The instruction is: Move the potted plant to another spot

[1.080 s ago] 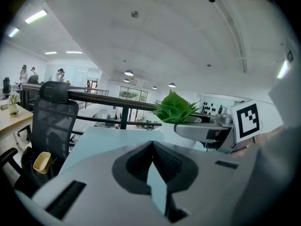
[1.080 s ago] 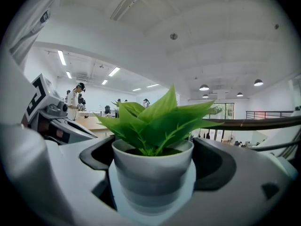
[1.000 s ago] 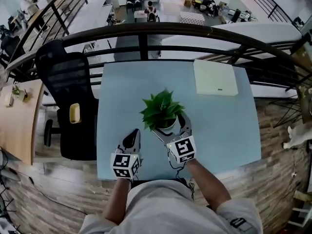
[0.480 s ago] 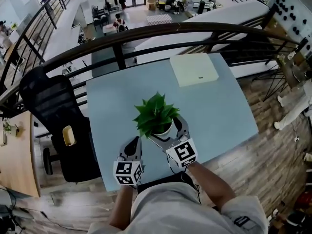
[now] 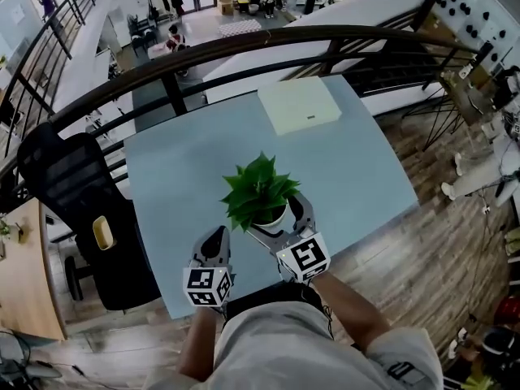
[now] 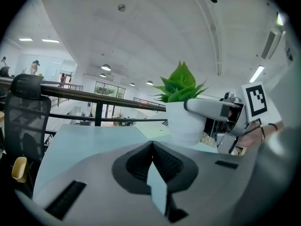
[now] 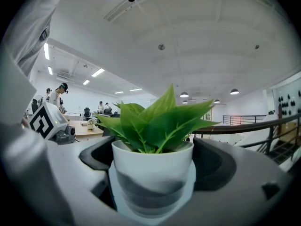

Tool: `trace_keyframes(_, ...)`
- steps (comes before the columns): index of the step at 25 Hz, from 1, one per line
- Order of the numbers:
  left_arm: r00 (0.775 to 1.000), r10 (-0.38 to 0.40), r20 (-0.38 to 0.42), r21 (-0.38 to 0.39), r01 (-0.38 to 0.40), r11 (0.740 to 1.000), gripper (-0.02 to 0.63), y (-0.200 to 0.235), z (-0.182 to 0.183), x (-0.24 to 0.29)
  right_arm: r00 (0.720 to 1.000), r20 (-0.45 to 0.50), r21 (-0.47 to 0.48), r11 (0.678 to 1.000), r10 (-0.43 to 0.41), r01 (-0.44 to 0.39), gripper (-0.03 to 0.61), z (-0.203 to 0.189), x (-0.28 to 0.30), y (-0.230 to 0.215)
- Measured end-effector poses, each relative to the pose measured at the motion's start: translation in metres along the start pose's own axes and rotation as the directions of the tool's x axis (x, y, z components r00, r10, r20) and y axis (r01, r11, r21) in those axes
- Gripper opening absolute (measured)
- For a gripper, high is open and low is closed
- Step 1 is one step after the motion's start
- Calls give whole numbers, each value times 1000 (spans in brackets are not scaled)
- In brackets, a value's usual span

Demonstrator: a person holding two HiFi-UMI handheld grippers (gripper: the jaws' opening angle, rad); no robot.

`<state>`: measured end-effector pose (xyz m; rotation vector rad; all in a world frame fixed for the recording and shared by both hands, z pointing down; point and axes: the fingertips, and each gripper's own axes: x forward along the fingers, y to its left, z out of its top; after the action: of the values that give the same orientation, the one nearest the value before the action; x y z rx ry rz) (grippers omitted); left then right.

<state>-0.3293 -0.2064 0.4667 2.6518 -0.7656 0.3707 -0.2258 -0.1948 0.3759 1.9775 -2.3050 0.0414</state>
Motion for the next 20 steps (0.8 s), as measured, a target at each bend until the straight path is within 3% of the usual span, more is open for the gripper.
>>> trace_keyframes(7,1000,-27,1,28,27,999,12,-70,6,27,999,27,-5,1000,-26,26,514,13,-56,-47)
trace_keyframes(17,990,-139,-35,77,141,987,12,-79,1,39,992,46,-11,993,-118,119,514,16,-64,-47)
trace_keyframes(20,986,-159,-48,96,163,982,12,-116,-8,48,988,53,-6,989,-147,148,514,10,-100,-70)
